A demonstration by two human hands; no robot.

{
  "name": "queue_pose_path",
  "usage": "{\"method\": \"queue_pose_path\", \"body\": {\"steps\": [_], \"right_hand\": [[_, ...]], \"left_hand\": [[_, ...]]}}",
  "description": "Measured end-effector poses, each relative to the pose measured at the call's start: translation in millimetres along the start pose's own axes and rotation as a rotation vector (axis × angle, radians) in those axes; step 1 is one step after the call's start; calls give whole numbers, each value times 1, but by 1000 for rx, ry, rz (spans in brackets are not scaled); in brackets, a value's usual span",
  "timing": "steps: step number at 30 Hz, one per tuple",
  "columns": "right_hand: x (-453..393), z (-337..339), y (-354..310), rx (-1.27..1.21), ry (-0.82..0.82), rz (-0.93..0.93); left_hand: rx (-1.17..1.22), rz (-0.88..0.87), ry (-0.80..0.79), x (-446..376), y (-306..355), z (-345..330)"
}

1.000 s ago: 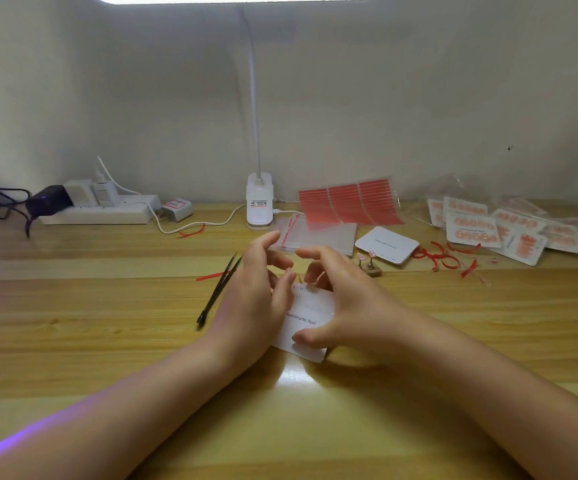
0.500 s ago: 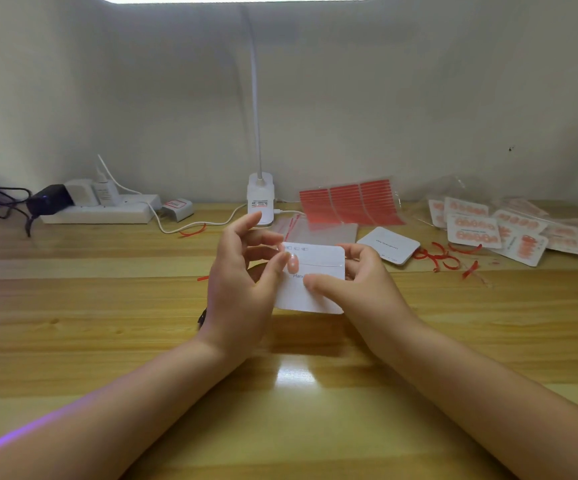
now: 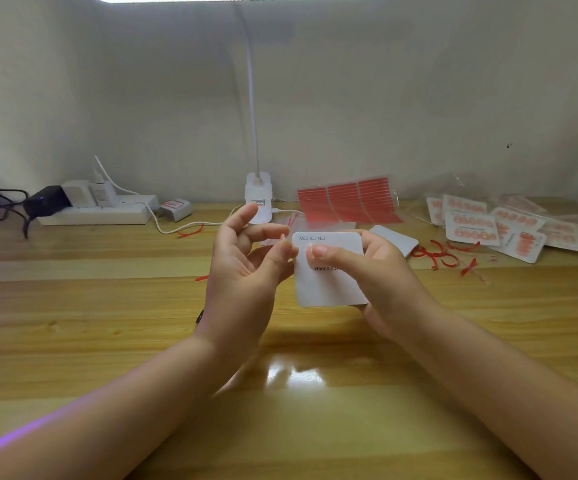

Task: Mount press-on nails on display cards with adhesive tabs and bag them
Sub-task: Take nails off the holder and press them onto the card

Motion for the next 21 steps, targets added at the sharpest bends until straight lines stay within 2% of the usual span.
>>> {"method": "queue_pose_path", "body": {"steps": [8, 13, 21], "right_hand": [[0, 6, -7, 87, 53, 112], [3, -1, -11, 144, 63, 155], [6, -11, -22, 65, -130, 109]], "left_hand": [[-330, -30, -25, 7, -2, -1], [-519, -187, -49, 8, 5, -1], [-410, -197, 1, 1, 7, 10]]}}
Point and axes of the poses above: each hand's wrist, its own x-axis away from the middle knuckle, its own z-axis out of the back of the hand, y = z × x, the point moved 5 cm from there along -x, towards the middle knuckle, and after that the axes turned 11 degrees about -y, right-handed, at the moved point
